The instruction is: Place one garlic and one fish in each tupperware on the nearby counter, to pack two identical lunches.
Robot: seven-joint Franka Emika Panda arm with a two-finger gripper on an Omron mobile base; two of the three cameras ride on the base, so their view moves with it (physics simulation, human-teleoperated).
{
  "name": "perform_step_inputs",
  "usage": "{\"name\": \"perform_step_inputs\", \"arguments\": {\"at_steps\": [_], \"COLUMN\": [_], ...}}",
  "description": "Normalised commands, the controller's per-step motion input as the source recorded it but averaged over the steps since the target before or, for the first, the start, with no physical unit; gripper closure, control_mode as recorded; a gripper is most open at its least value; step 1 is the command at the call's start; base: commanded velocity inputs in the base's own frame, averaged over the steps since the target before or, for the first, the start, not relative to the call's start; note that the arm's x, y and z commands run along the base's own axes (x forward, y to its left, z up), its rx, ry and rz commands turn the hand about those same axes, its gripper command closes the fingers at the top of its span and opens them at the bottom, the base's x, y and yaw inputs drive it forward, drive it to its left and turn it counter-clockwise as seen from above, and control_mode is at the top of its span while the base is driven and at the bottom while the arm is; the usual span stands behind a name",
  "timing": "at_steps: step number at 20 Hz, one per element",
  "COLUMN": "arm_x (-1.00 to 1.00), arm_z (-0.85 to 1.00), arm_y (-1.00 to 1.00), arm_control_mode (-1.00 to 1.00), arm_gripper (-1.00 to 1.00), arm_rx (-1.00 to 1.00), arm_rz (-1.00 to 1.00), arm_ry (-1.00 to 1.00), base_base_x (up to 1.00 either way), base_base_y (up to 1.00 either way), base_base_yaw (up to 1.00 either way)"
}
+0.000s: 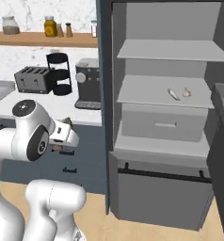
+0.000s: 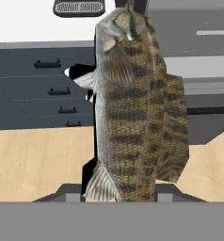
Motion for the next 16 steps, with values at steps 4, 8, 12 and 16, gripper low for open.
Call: {"name": "perform_step_inputs", "arguments": {"at_steps": [4, 8, 12, 16], "arm_x": [0.0, 0.0, 0.0, 0.0], "arm_z": [0.0, 0.0, 0.0, 0.0], "arm_y": [0.0, 0.0, 0.0, 0.0], "arm_control_mode": [1.0, 1.0, 1.0, 1.0], "arm_gripper": [1.0, 1.0, 1.0, 1.0], "arm_rx": [0.0, 0.0, 0.0, 0.0], "arm_rz": [0.0, 0.0, 0.0, 0.0], "arm_ry": [0.0, 0.0, 0.0, 0.0], "base_base_x": [0.17, 0.47, 0.54, 0.56], "base_base_y": [1.0, 1.0, 1.0, 1.0], "base_base_yaw": [0.0, 0.01, 0.04, 0.07]}}
